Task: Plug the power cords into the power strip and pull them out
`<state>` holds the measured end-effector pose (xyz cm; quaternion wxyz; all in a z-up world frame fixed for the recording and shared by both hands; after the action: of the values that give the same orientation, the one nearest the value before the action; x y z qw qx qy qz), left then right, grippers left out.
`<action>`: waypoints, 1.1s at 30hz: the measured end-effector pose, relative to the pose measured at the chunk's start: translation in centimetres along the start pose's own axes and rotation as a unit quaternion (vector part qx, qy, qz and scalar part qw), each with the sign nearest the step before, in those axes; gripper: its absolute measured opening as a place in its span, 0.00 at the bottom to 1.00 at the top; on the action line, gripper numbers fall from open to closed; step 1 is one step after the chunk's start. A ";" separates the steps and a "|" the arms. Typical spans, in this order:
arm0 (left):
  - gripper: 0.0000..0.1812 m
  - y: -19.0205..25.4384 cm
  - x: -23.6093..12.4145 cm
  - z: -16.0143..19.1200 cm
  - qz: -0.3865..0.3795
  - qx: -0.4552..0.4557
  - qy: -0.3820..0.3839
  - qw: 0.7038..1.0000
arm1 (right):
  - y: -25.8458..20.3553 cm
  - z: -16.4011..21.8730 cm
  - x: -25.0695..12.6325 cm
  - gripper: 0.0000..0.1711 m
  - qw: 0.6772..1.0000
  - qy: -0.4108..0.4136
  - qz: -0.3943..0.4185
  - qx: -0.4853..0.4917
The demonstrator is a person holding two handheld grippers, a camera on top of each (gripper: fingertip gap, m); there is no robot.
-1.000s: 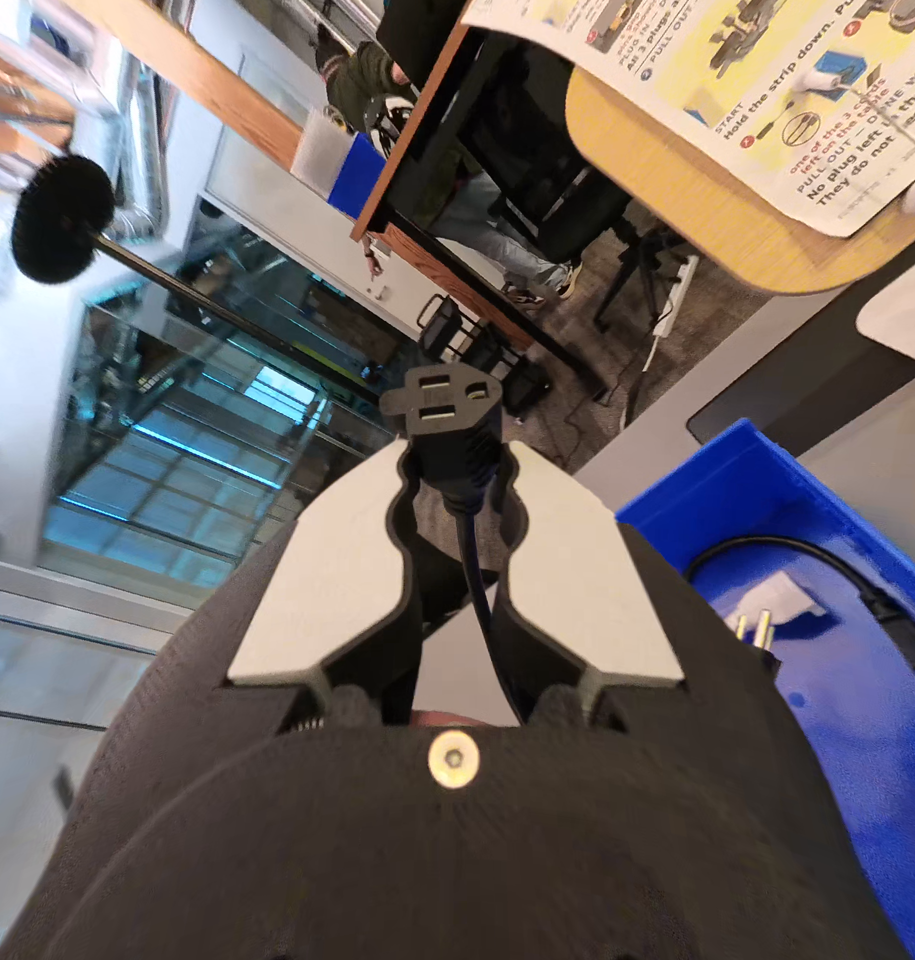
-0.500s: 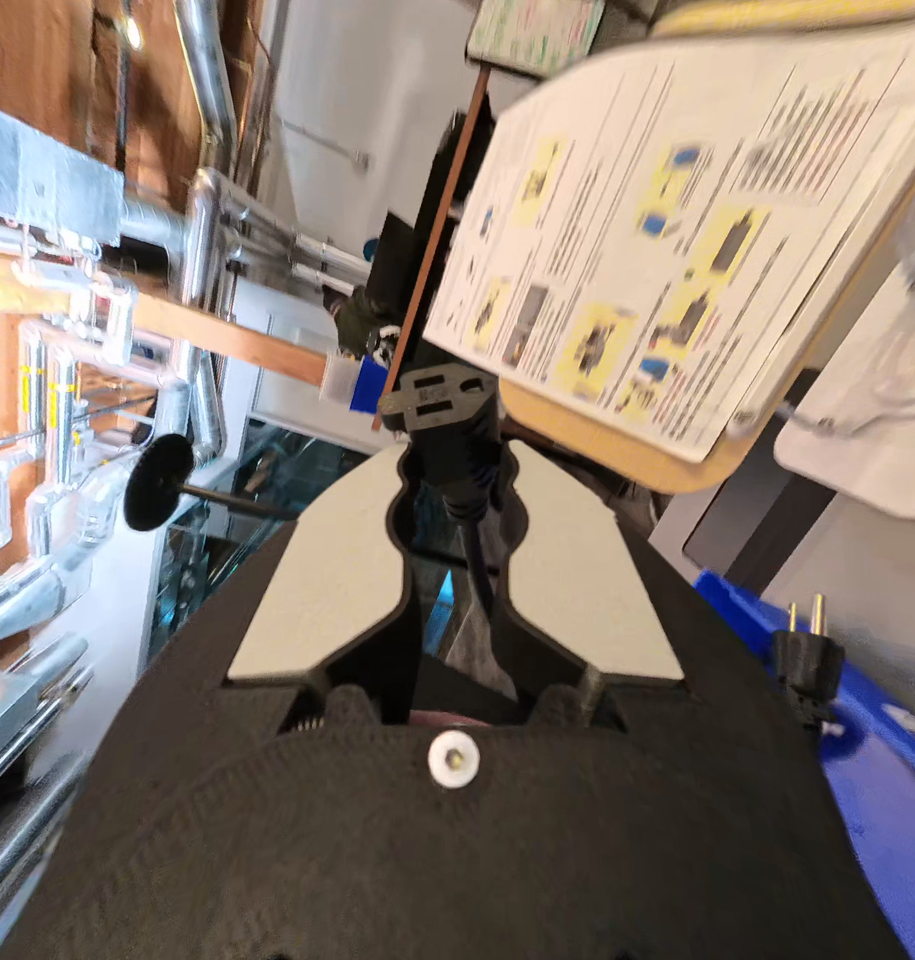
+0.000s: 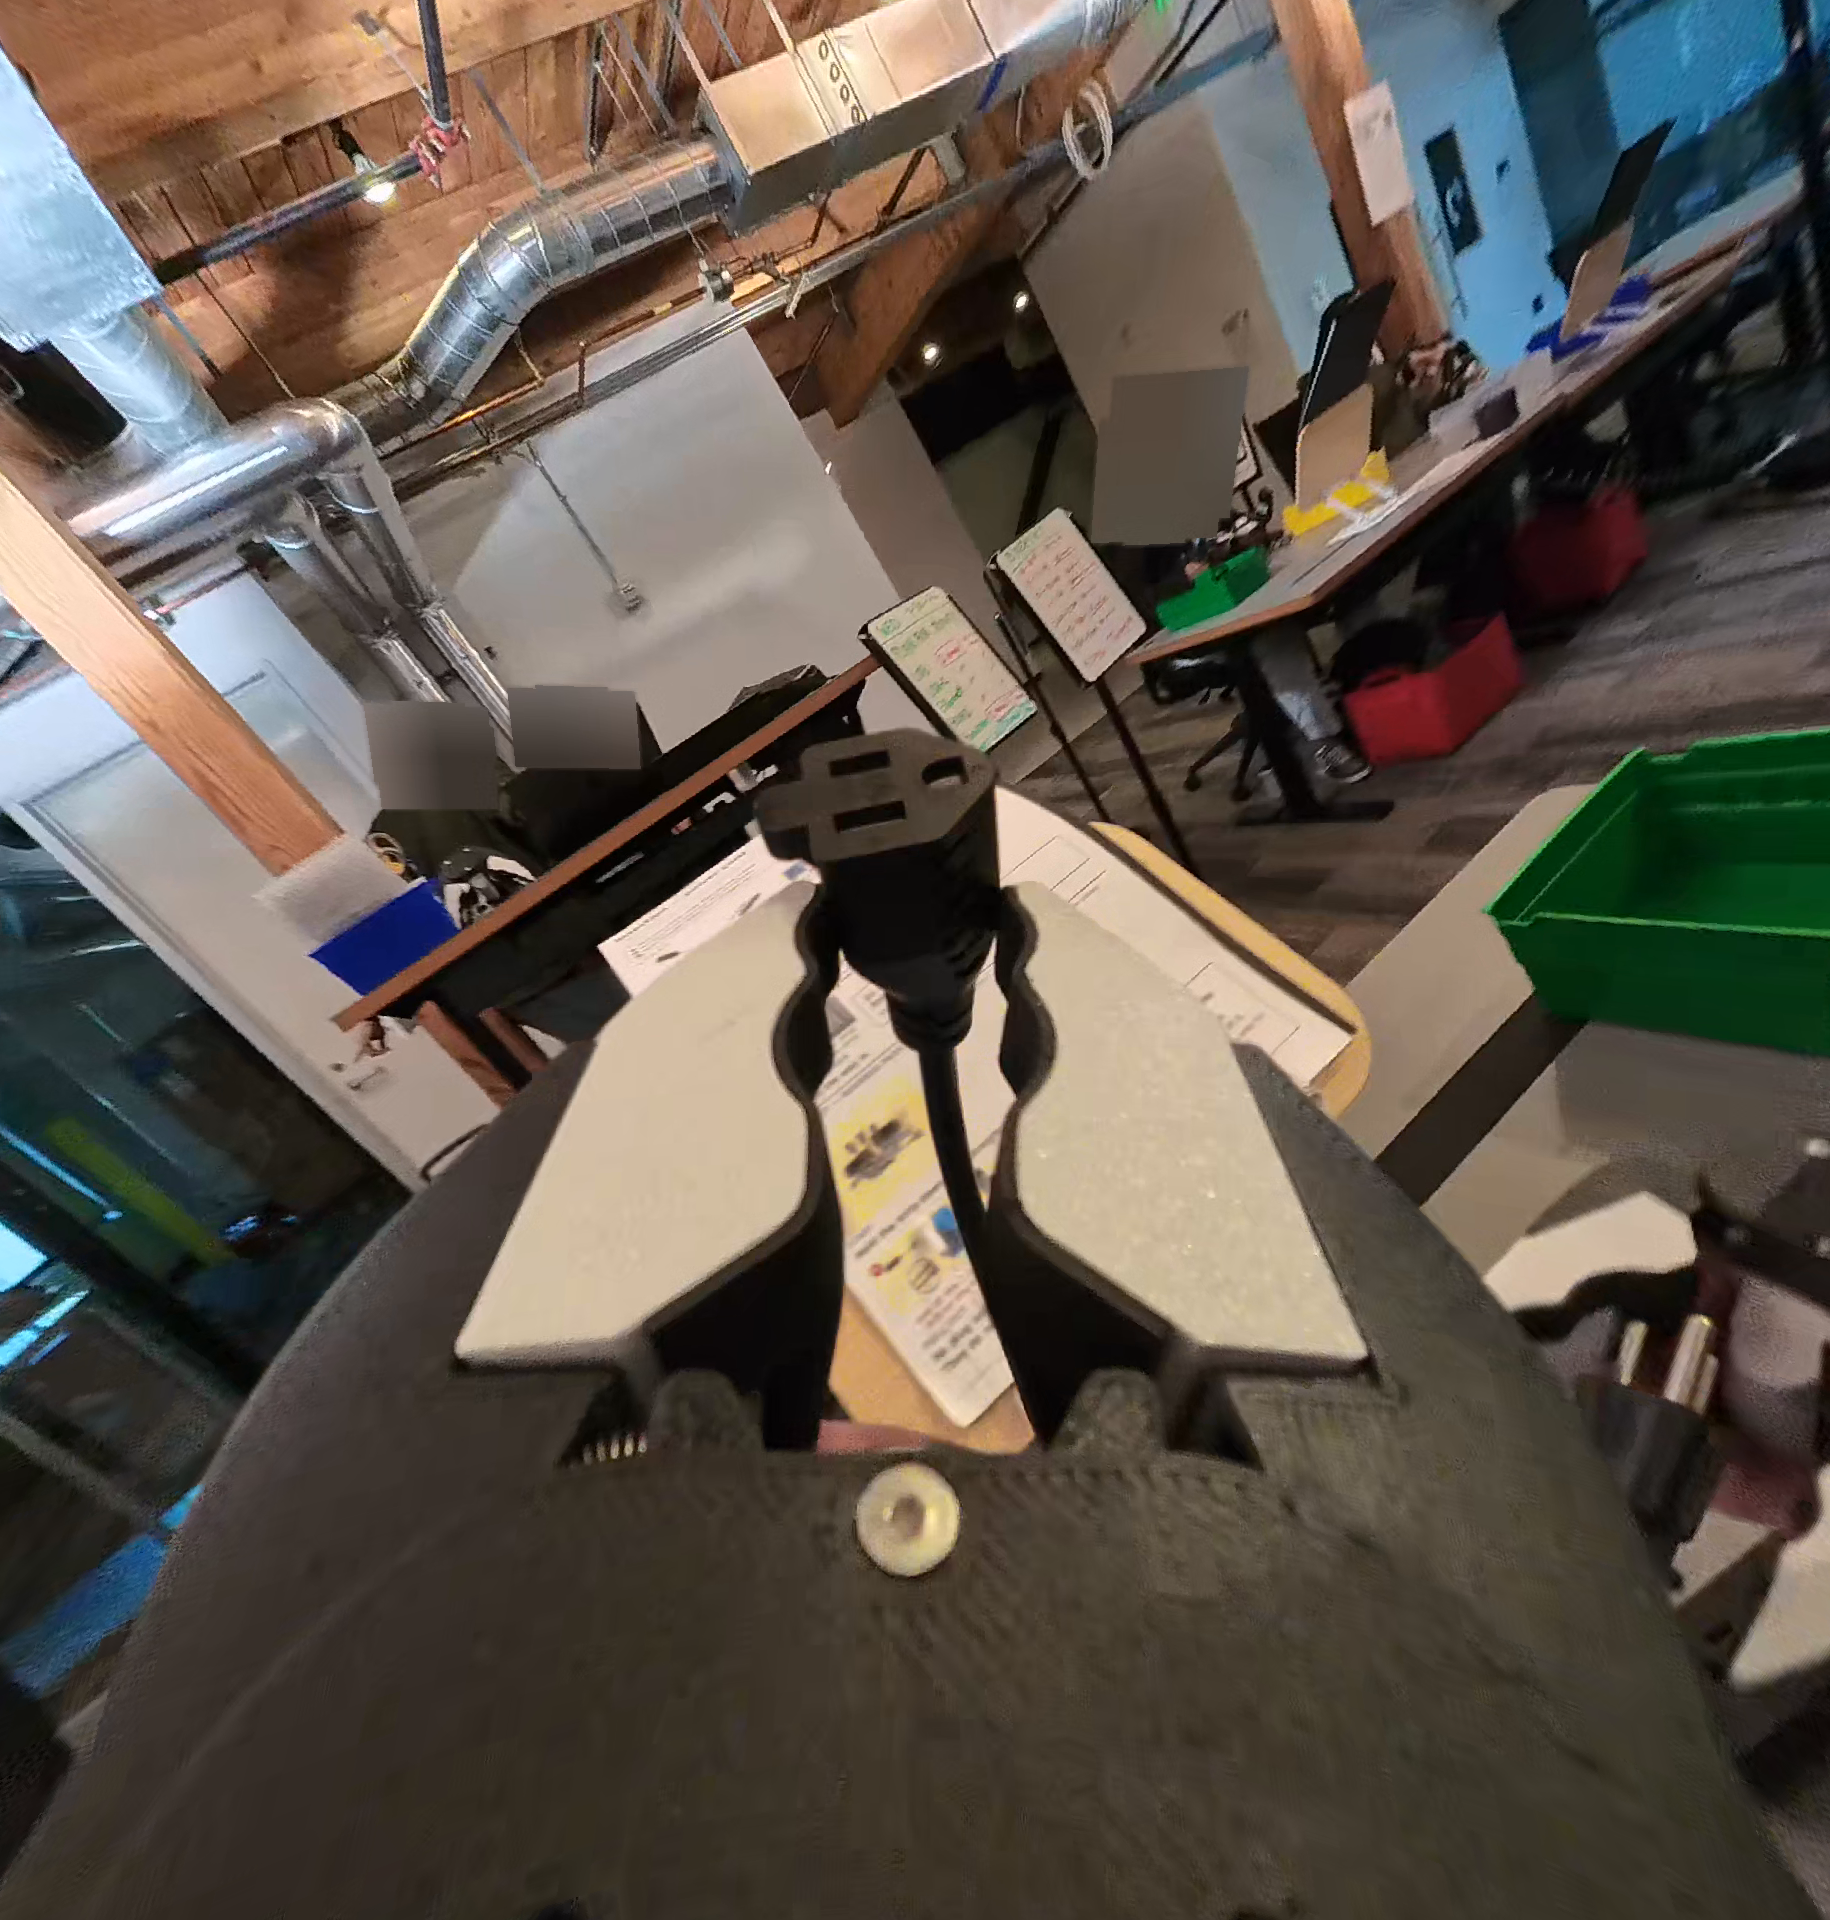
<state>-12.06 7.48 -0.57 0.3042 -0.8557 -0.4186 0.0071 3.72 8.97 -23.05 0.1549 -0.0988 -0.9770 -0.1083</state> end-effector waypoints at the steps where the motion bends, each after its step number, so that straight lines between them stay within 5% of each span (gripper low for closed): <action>1: 0.15 0.2 0.2 0.1 -0.001 -0.007 0.003 1.000 | -0.4 -0.1 0.4 0.41 1.000 0.010 -0.005 0.004; 6: 0.16 1.1 1.0 0.8 -0.001 -0.038 0.003 0.999 | -1.7 -1.4 1.4 0.22 0.994 0.095 -0.026 0.041; 8: 0.15 1.3 1.2 1.2 0.001 -0.052 0.004 0.999 | -1.8 -1.4 1.5 0.07 0.996 0.080 -0.020 0.017; 10: 0.15 1.3 1.3 1.5 0.002 -0.062 0.003 0.998 | -1.8 -1.1 1.4 0.03 0.998 0.056 -0.026 0.006; 12: 0.15 1.2 1.4 1.6 0.005 -0.071 0.001 0.997 | -1.6 -1.4 1.0 0.36 0.998 0.060 -0.034 0.014; 14: 0.15 1.0 1.5 1.4 0.012 -0.081 0.005 0.997 | -0.9 -1.4 0.4 0.46 0.999 0.040 -0.028 0.001; 20: 0.15 1.2 2.0 0.0 0.026 -0.097 0.016 0.995 | -0.8 -0.4 -0.5 0.34 0.998 0.012 -0.037 -0.052; 24: 0.15 1.6 2.4 -0.2 0.034 -0.109 0.017 0.993 | -1.9 -1.1 0.1 0.14 0.995 0.023 -0.052 -0.087; 33: 0.15 1.6 1.6 3.3 0.055 -0.142 -0.037 0.988 | -1.0 -2.4 0.0 0.13 0.994 -0.030 -0.022 -0.100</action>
<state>-10.80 9.61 -3.74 0.1632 -0.9111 -0.3785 -0.0038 4.22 7.43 -20.97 0.1123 -0.0957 -0.9675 -0.2054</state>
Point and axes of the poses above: each gripper's, where its closed fingertips meet, x out along the fingers, z out of its underside, y = z × x across the jaws, the point moved 8 cm from there along -x, back along the fingers, and after that the axes turned 6 degrees about y, right-handed, at the moved point
